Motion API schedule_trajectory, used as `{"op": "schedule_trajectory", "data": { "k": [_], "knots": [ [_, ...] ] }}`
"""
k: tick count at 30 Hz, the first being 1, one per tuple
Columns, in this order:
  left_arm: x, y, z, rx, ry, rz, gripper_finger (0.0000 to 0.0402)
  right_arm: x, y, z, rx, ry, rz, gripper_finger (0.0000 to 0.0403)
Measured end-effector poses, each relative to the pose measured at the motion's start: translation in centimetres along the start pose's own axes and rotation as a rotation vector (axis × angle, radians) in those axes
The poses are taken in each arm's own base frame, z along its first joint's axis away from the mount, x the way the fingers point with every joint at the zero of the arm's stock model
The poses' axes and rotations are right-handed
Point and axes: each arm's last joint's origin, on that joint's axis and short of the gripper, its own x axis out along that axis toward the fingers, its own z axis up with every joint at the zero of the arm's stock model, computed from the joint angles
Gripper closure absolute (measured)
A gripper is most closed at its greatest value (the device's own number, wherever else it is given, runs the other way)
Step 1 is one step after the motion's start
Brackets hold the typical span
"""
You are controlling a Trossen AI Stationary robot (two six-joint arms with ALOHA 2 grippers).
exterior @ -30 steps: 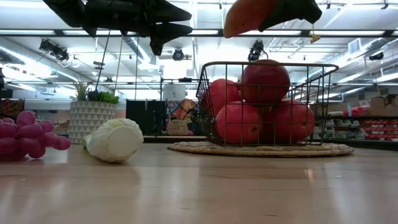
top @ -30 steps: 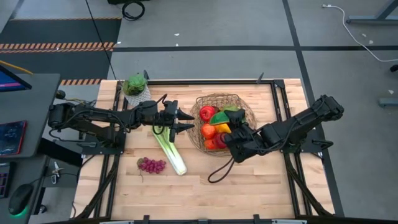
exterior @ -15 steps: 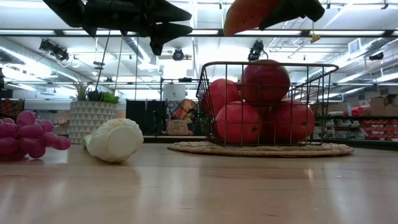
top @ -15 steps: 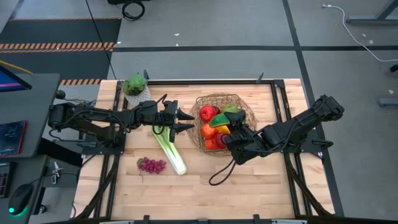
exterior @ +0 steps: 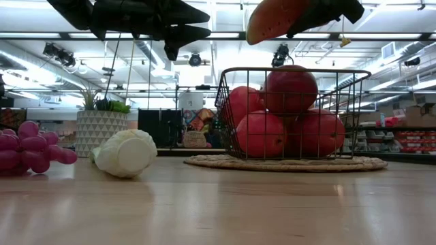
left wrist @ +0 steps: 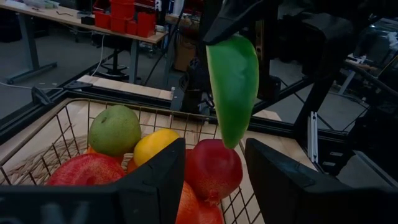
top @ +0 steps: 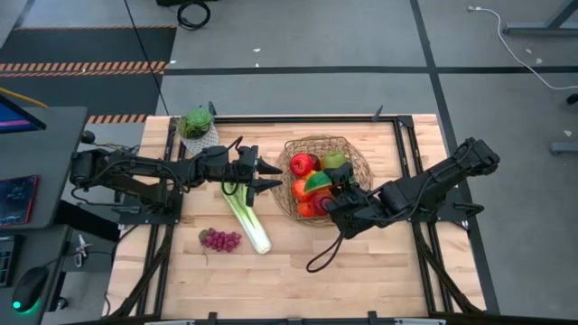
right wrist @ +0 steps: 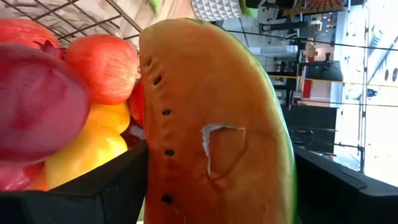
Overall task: Build produce basket
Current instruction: Put the green watermelon into the brown wire basket
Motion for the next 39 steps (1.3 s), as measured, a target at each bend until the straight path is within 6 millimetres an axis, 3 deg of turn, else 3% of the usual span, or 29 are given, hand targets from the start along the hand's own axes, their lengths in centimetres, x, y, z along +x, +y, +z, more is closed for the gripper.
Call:
{"op": "schedule_trajectory", "data": {
  "k": [12, 23, 39],
  "knots": [
    [0.0, 0.0, 0.0, 0.000, 0.000, 0.000, 0.0228, 0.1, 0.0, 0.0, 0.028, 0.002, 0.002, 0.0068],
    [0.0, 0.0, 0.0, -0.001, 0.000, 0.000, 0.0228, 1.5, -0.2, -0.9, 0.151, 0.026, 0.168, 0.0068],
    [0.0, 0.0, 0.0, -0.001, 0.000, 0.000, 0.0228, 3.5, -1.3, -2.3, 0.537, 0.137, 0.229, 0.0068]
  ]
}}
